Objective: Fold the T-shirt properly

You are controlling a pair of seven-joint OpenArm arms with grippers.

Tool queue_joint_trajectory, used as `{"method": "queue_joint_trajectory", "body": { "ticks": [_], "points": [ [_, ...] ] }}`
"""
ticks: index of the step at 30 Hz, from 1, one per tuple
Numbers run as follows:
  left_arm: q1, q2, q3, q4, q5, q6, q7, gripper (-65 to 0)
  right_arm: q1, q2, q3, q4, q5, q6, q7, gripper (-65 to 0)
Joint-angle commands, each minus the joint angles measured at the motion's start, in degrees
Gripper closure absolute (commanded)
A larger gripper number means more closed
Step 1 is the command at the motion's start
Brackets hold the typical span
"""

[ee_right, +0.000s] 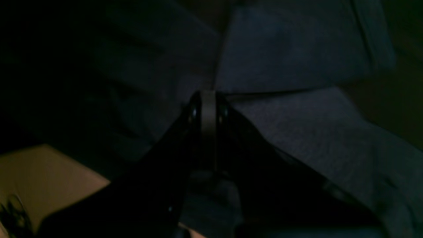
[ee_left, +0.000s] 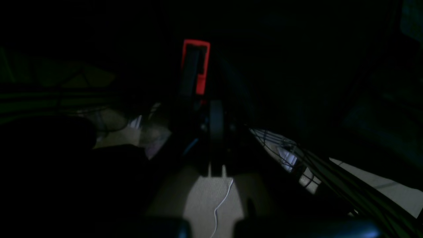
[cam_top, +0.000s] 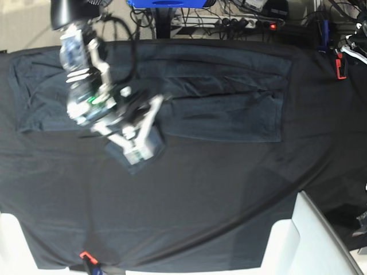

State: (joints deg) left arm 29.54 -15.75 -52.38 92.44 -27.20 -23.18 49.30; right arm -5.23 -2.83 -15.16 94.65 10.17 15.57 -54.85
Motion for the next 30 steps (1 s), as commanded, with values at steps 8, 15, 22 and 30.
{"method": "queue_joint_trajectory", "body": {
  "ticks": [8,15,22,30],
  "points": [
    [0.31,-1.18,-0.41,0.70,-0.27,-0.07,-0.73,0.0,0.97,-1.87,-11.70,0.43,0.59,0.30,2.41,0.0],
    [0.31,-1.18,-0.41,0.70,-0.27,-0.07,-0.73,0.0,3.26,-2.05,-20.05,-3.44,0.59,-2.78,2.41,0.0],
    [0.31,-1.18,-0.41,0.70,-0.27,-0.07,-0.73,0.0,3.34,-2.05,-25.15,-5.55,0.68,-4.80,4.70,0.0],
    [0.31,-1.18,-0.41,0.70,-0.27,-0.07,-0.73,0.0,3.43,-1.96,-25.50,-7.22,0.77,-4.54,4.70,0.0]
  ]
}}
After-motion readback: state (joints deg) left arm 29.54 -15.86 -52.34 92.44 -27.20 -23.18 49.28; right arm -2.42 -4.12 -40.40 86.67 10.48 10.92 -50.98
